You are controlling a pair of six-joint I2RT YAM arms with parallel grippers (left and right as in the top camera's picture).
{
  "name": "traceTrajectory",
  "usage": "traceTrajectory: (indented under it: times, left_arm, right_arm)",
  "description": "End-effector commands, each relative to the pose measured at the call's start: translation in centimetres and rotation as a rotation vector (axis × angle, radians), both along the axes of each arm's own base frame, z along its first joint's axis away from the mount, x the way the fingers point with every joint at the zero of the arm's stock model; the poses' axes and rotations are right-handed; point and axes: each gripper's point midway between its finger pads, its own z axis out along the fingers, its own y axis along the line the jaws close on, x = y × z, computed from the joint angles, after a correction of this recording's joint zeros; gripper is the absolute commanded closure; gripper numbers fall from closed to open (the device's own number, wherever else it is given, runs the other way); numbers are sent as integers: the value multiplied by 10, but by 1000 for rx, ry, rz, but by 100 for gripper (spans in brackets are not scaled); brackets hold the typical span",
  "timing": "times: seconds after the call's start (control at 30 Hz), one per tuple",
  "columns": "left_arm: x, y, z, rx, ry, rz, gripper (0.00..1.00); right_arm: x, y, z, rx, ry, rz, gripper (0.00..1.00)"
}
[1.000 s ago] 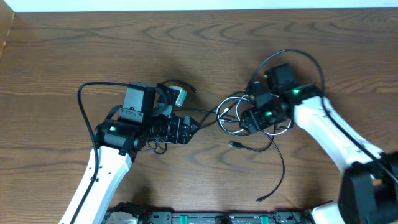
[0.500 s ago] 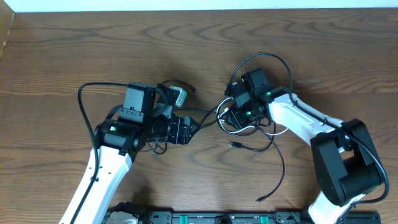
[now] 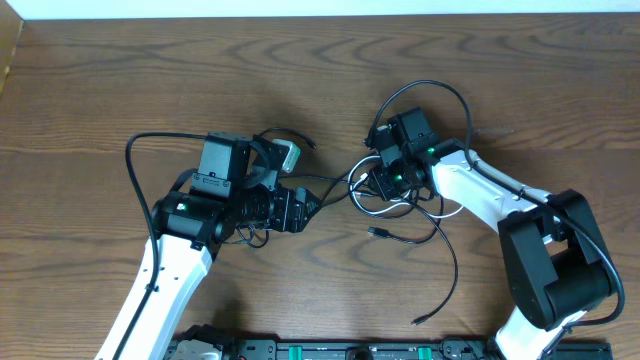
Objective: Untangle cables
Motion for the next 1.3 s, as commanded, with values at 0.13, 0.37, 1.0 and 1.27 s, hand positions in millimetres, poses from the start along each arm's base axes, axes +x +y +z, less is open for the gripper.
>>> traceTrajectory:
  times: [0.13, 0.37, 1.0, 1.27]
  left_arm:
    - [0, 0, 2, 5, -8, -3, 25]
    - [-1, 1, 2, 6, -7, -3, 25]
    - [-1, 1, 2, 6, -7, -3, 25]
    - [-1, 1, 2, 6, -6, -3, 25]
  right_arm:
    - [4, 0, -1, -12, 1, -46, 73]
    - [3, 4, -1, -1, 10, -72, 91]
    - [-6, 12, -14, -31, 34, -60, 89]
    - [-12, 9, -34, -57, 78, -60, 83]
